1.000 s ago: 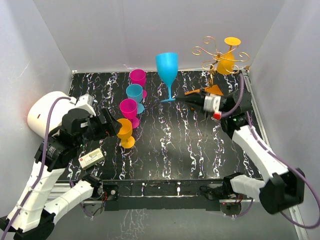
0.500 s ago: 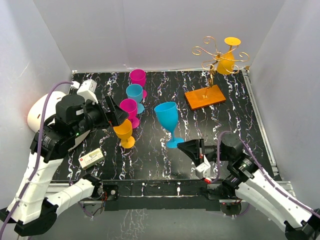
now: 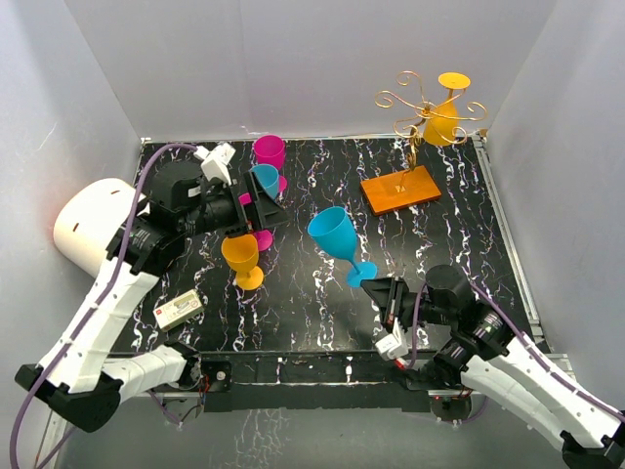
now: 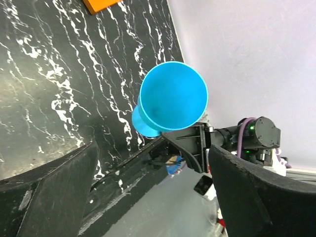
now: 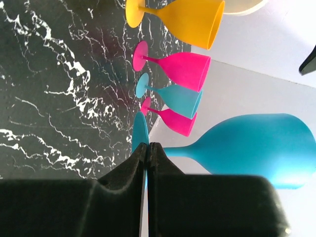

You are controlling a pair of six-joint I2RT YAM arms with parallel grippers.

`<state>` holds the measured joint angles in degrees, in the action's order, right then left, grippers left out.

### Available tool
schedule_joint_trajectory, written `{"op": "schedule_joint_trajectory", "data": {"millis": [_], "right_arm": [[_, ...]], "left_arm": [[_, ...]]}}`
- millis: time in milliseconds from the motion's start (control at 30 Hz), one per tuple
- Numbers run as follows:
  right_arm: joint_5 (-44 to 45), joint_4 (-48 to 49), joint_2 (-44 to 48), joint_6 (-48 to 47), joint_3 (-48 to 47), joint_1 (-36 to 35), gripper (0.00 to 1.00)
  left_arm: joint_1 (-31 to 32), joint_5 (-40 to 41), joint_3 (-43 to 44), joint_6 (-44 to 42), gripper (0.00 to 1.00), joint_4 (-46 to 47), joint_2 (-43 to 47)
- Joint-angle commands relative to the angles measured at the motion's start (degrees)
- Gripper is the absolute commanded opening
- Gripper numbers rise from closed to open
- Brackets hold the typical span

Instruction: Take the wine glass off the wine glass rack

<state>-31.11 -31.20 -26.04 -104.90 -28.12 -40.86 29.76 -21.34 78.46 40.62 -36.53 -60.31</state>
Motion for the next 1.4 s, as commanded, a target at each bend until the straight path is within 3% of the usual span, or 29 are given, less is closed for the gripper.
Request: {"op": "schedule_joint_trajectory", "data": {"millis": [0,633,767,900,967,1167,1233,1367], "right_arm": [[6.2,-3.0,1.8,-9.1,-2.1,-2.8,0.0],[9.9,-1.0,4.1,-9.2,-2.2,-4.6,0.0],[10.4,-1.1,3.9,-9.7,-2.5,-4.7,0.0],[10.6,-1.3,3.3,-9.4,-2.7,-5.0,0.0],[10.3,-1.1,3.2,-9.0,-2.6,-5.0,0.0],[9.4,-0.6,3.3,-7.3,-2.3,-5.1,0.12],[8.5,-0.6,3.2,-5.7,-2.6,-5.1,0.17],[6.3,-0.3,3.1,-1.2,-3.1,-5.1,0.27]], "left_arm": [[0.2,-7.0,-1.1,4.9,0.89,6.9,-0.7],[7.6,-4.2,-3.2,6.8,0.7,8.6,-12.8],[8.7,-3.3,-2.7,6.0,0.58,7.9,-14.0],[9.3,-3.0,-2.4,5.1,0.35,7.8,-14.6],[9.6,-3.3,-2.4,4.9,0.28,7.9,-15.0],[9.8,-3.1,-1.8,4.2,0.05,7.9,-15.4],[9.8,-2.0,-0.8,3.5,0.0,7.1,-15.5],[9.8,0.7,2.4,1.7,0.0,4.5,-16.4]]}}
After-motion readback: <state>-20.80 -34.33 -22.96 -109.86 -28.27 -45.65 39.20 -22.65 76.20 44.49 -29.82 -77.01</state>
